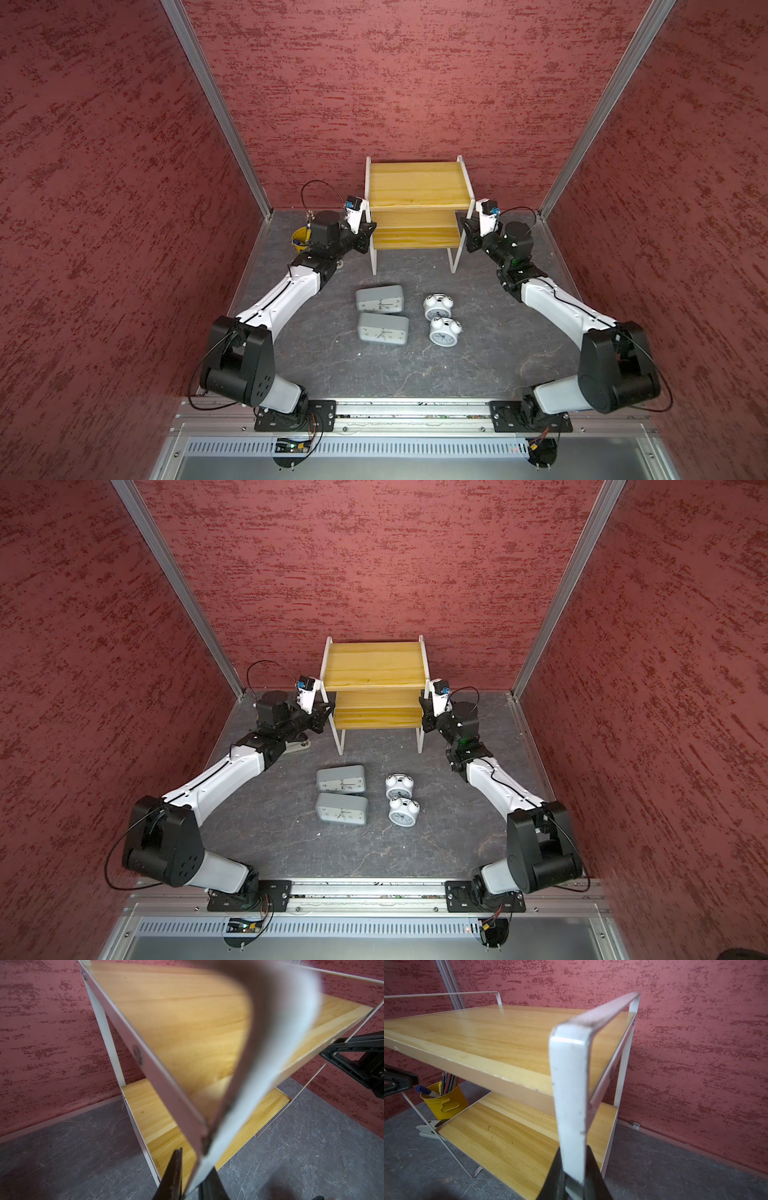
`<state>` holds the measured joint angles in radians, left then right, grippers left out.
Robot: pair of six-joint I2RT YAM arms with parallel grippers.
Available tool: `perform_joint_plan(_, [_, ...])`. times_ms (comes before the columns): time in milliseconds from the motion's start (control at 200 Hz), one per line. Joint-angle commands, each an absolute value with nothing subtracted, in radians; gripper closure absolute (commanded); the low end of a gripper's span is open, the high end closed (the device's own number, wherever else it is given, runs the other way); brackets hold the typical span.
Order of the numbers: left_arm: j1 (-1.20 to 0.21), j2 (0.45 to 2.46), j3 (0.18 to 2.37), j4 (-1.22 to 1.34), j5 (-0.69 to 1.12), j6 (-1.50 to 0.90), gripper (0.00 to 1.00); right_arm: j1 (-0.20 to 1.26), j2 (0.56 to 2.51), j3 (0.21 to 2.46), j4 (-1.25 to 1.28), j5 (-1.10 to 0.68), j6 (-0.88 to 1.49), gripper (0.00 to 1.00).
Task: Place the alarm clocks on the shelf by style
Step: Move the shelf to the center of the board, then pick up the alarm from the center of the board.
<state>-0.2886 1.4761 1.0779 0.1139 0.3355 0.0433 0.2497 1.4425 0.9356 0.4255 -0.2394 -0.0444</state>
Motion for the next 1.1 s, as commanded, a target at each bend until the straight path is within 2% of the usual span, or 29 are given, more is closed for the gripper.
perform_joint_plan(0, [-0.307, 1.451, 1.041, 0.052, 0.408, -0.017, 0.85, 0.311, 1.405, 0.9, 0.354, -0.29, 0.0, 0.94])
perform_joint_plan(281, [-0.294, 1.438, 1.012, 0.065, 0.412, -0.032, 0.83, 0.33, 1.362, 0.856, 0.345, -0.249, 0.003, 0.93])
perform_joint_plan(341, [-0.295, 1.437, 1.012, 0.059, 0.419, -0.034, 0.79, 0.331, 1.359, 0.855, 0.345, -0.238, 0.003, 0.91])
perform_joint_plan(431, [-0.293, 1.424, 1.012, 0.049, 0.43, -0.038, 0.66, 0.33, 1.354, 0.854, 0.341, -0.224, -0.002, 0.85])
perform_joint_plan(611, [-0.288, 1.374, 0.997, 0.038, 0.429, -0.011, 0.22, 0.331, 1.328, 0.862, 0.311, -0.201, -0.019, 0.42])
perform_joint_plan(721, [-0.278, 1.333, 0.983, 0.01, 0.423, 0.006, 0.07, 0.331, 1.296, 0.846, 0.296, -0.179, -0.033, 0.31])
perform_joint_plan(867, [-0.275, 1.253, 0.966, -0.091, 0.416, 0.062, 0.04, 0.331, 1.234, 0.802, 0.268, -0.159, -0.053, 0.2])
perform_joint_plan(1097, [-0.277, 1.105, 0.881, -0.304, 0.451, 0.19, 0.04, 0.331, 1.112, 0.725, 0.206, -0.161, -0.057, 0.19])
